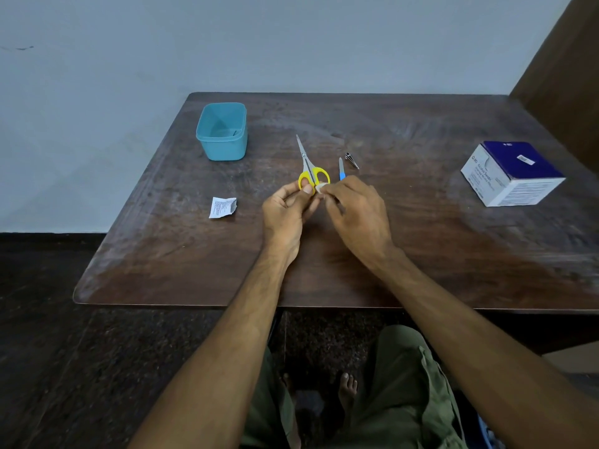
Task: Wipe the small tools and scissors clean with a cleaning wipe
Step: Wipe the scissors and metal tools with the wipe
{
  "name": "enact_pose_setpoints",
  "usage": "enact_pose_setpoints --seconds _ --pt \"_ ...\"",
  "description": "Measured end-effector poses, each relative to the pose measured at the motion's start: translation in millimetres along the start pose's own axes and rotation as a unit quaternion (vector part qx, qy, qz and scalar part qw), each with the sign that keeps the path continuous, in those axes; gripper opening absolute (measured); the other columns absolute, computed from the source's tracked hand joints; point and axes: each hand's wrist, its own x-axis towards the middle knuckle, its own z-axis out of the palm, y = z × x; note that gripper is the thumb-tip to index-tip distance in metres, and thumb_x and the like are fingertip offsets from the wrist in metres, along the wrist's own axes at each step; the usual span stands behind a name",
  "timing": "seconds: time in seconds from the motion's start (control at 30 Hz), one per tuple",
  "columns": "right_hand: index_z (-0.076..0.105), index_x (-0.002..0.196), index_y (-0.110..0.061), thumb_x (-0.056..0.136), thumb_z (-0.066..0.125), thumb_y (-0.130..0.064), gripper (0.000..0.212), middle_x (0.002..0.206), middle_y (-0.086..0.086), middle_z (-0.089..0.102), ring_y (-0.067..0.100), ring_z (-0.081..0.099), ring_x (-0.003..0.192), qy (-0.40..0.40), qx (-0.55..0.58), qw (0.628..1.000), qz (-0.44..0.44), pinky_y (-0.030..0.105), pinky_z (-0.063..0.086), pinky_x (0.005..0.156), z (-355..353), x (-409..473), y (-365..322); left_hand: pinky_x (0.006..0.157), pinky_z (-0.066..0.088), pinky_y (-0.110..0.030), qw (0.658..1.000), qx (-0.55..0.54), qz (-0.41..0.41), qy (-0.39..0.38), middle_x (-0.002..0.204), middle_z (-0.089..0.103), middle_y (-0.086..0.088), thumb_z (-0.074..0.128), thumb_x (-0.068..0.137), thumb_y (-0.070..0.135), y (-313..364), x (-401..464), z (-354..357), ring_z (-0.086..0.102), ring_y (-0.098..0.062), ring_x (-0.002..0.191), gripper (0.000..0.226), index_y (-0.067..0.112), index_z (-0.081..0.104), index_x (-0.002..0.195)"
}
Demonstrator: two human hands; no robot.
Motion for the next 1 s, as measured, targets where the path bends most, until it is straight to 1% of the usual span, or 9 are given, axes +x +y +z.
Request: enact_pose_setpoints --seconds 0.13,0.3,0.37,0.43,0.53,0.7,0.77,0.9,1.0 --pt "0.072 0.091 -0.011 0.084 0.057 -0.016 0.017 0.078 0.005 0.062 0.023 0.06 0.071 0.049 0.013 0.999 0.012 0.032 0.042 0.066 -2.3 6.0 3.0 0.072 0.057 -0.017 1.0 0.001 0.004 -0.005 0.078 0.075 -0.003 0.057 0.093 0.0 -0.6 -0.1 0.1 0.072 -0.01 0.072 0.008 0.0 0.063 0.099" --pt "0.071 0.09 -0.009 0.082 0.063 -0.01 0.012 0.074 0.008 0.058 0.032 0.057 0.064 -0.003 -0.039 0.998 -0.049 0.038 0.048 0.057 3.9 -1.9 -0.7 0.069 0.057 -0.017 1.0 0.008 0.006 0.013 0.075 0.075 0.001 0.061 0.09 -0.002 -0.3 -1.0 3.2 0.07 -0.005 0.071 0.009 0.002 0.063 0.098" --pt "0.071 0.091 -0.009 0.082 0.061 -0.011 0.014 0.075 0.009 0.058 0.032 0.058 0.065 -0.007 -0.033 0.999 -0.041 0.038 0.049 0.058 2.7 -0.1 1.3 0.069 0.057 -0.017 1.0 0.012 0.006 0.012 0.076 0.075 0.0 0.061 0.09 -0.003 -1.3 -0.7 3.0 0.07 -0.006 0.071 0.009 0.002 0.063 0.097" --pt "0.071 0.091 -0.011 0.082 0.061 -0.011 0.014 0.079 0.006 0.061 0.023 0.058 0.07 0.005 0.011 1.0 0.006 0.032 0.047 0.064 -2.6 4.7 2.3 0.069 0.057 -0.017 1.0 0.019 0.009 0.006 0.075 0.075 -0.001 0.06 0.091 -0.002 -1.9 -0.1 1.9 0.071 -0.008 0.07 0.008 0.002 0.062 0.098" --pt "0.071 0.088 -0.013 0.081 0.065 -0.007 0.011 0.085 -0.006 0.062 0.004 0.054 0.068 0.033 0.101 0.988 0.114 0.007 0.04 0.067 -13.4 14.9 3.9 0.069 0.056 -0.016 0.999 0.03 0.01 -0.001 0.075 0.075 -0.003 0.058 0.092 -0.001 -3.5 0.5 0.6 0.072 -0.011 0.07 0.01 0.001 0.062 0.102" --pt "0.068 0.084 -0.016 0.085 0.065 -0.011 0.005 0.086 -0.009 0.07 -0.006 0.06 0.066 0.048 0.222 0.94 0.253 0.006 0.043 0.064 -19.7 23.4 -1.2 0.073 0.056 -0.016 0.999 0.046 0.007 -0.012 0.074 0.074 -0.002 0.056 0.093 -0.001 -3.5 0.5 -0.9 0.072 -0.012 0.071 0.017 -0.003 0.062 0.109" --pt "0.068 0.082 -0.019 0.085 0.066 -0.014 0.005 0.087 -0.008 0.072 -0.005 0.063 0.071 0.026 0.238 0.932 0.273 0.012 0.048 0.068 -15.9 22.9 -1.1 0.076 0.057 -0.018 0.999 0.051 0.006 -0.014 0.075 0.074 -0.001 0.055 0.094 -0.001 -3.4 0.4 -1.3 0.072 -0.013 0.072 0.021 -0.005 0.06 0.114" --pt "0.066 0.078 -0.028 0.083 0.068 -0.019 0.01 0.076 -0.005 0.072 0.012 0.07 0.075 -0.03 0.284 0.912 0.296 0.039 0.058 0.071 -11.2 20.3 -3.4 0.084 0.056 -0.025 0.998 0.06 0.005 -0.011 0.081 0.075 -0.001 0.053 0.095 -0.001 -2.0 -0.4 -0.3 0.07 -0.017 0.079 0.026 -0.006 0.059 0.12" --pt "0.066 0.076 -0.029 0.082 0.069 -0.014 0.016 0.076 -0.004 0.072 0.014 0.071 0.074 -0.033 0.304 0.905 0.297 0.041 0.059 0.071 -13.4 19.0 -5.1 0.079 0.058 -0.021 0.997 0.073 0.009 -0.011 0.084 0.075 -0.001 0.052 0.095 -0.001 -1.4 -1.1 0.3 0.071 -0.017 0.079 0.029 -0.005 0.058 0.123"
